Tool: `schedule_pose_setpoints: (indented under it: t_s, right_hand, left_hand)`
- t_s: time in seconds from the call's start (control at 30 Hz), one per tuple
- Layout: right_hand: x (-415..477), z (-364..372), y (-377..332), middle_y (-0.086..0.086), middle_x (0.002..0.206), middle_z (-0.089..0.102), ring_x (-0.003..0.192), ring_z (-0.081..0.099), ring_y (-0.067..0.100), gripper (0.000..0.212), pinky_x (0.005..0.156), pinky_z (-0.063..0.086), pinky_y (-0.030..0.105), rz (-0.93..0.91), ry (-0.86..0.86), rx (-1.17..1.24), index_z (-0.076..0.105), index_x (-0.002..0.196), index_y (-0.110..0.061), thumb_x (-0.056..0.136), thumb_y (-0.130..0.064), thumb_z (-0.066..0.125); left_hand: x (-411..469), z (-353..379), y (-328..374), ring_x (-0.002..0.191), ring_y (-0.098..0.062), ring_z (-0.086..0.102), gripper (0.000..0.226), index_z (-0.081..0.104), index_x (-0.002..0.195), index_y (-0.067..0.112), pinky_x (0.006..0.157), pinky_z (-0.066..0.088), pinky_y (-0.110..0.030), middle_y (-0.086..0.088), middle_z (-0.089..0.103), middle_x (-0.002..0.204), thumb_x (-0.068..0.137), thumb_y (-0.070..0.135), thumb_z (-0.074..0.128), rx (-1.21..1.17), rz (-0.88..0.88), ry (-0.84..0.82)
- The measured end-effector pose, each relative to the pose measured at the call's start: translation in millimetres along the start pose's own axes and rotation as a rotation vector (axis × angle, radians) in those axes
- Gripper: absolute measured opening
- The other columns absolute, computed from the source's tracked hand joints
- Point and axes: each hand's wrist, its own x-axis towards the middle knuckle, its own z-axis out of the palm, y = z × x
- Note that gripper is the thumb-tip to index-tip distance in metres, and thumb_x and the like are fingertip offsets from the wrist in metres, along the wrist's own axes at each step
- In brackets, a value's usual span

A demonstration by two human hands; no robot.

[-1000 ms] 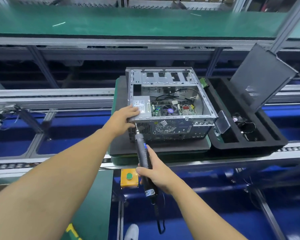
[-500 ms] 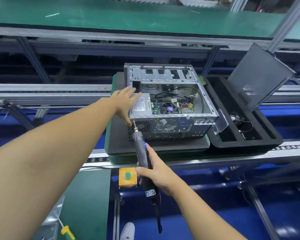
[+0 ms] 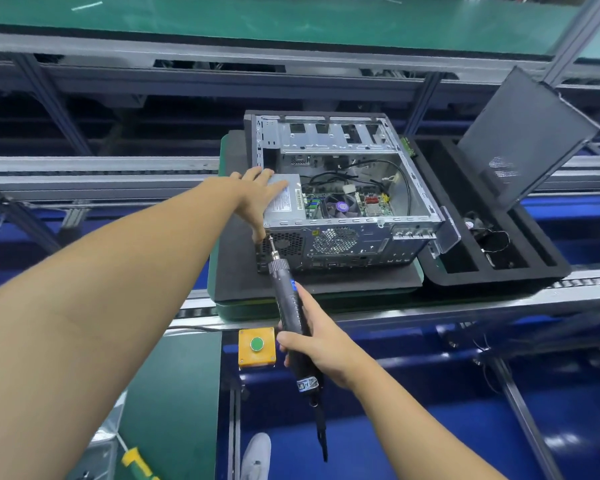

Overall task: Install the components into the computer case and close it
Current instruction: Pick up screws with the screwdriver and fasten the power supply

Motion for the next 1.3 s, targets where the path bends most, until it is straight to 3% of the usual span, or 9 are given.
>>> schedule_pose_setpoints:
  t_s: [0.33, 0.57, 0.8, 1.07, 1.3]
  right_hand:
    - [1.8, 2.1, -2.2, -0.015, 0.123, 0.061, 0.104, 0.064, 0.016, 0.089, 0.098, 0.055, 0.052, 0.005, 0.005, -0.022, 0.027, 0.147, -0.067, 0.082, -0.032, 0.078]
    - [3.1, 0.1, -5.1, -0.018, 0.111, 0.066, 0.095, 0.065, 0.016, 0.086, 0.086, 0.055, 0.041, -0.004, 0.007, -0.003, 0.033, 0.146, -0.064, 0.081, -0.026, 0.076]
    - [2.0, -0.6, -6.8, -0.016, 0.114, 0.064, 0.096, 0.066, 0.018, 0.089, 0.09, 0.058, 0.048, 0.008, 0.018, -0.062, 0.028, 0.147, -0.066, 0.081, -0.032, 0.076]
    - [-3.1, -2.7, -12.6, -0.026, 0.11, 0.064, 0.084, 0.065, 0.006, 0.086, 0.081, 0.056, 0.031, -0.016, 0.017, -0.074, 0.029, 0.142, -0.072, 0.078, -0.033, 0.073]
    - [-5.8, -1.1, -22.2, -0.022, 0.111, 0.066, 0.066, 0.065, 0.01, 0.089, 0.069, 0.055, 0.025, -0.036, 0.064, -0.15, 0.021, 0.128, -0.087, 0.083, -0.026, 0.069]
  left_hand:
    - [-2.0, 6.5, -3.3, 0.147, -0.031, -0.011, 0.134, -0.006, 0.153, 0.046, 0.116, 0.02, -0.06, -0.009, -0.004, 0.16, 0.057, 0.045, 0.087, -0.16, 0.073, 0.048]
    - [0.1, 10.5, -7.6, 0.146, -0.026, -0.015, 0.132, -0.007, 0.15, 0.052, 0.117, 0.016, -0.058, -0.005, -0.007, 0.16, 0.055, 0.048, 0.086, -0.203, 0.09, 0.042]
    - [0.4, 12.1, -9.2, 0.146, -0.022, -0.017, 0.132, -0.007, 0.15, 0.052, 0.117, 0.015, -0.056, -0.001, -0.008, 0.159, 0.055, 0.048, 0.085, -0.222, 0.092, 0.04]
    - [1.4, 15.0, -12.2, 0.146, -0.021, -0.02, 0.131, -0.009, 0.148, 0.056, 0.118, 0.013, -0.056, 0.003, -0.013, 0.16, 0.055, 0.051, 0.083, -0.242, 0.094, 0.031]
    - [2.6, 17.9, -14.5, 0.147, -0.021, -0.022, 0.13, -0.007, 0.15, 0.054, 0.119, 0.008, -0.056, 0.003, -0.017, 0.162, 0.057, 0.06, 0.083, -0.26, 0.1, 0.036]
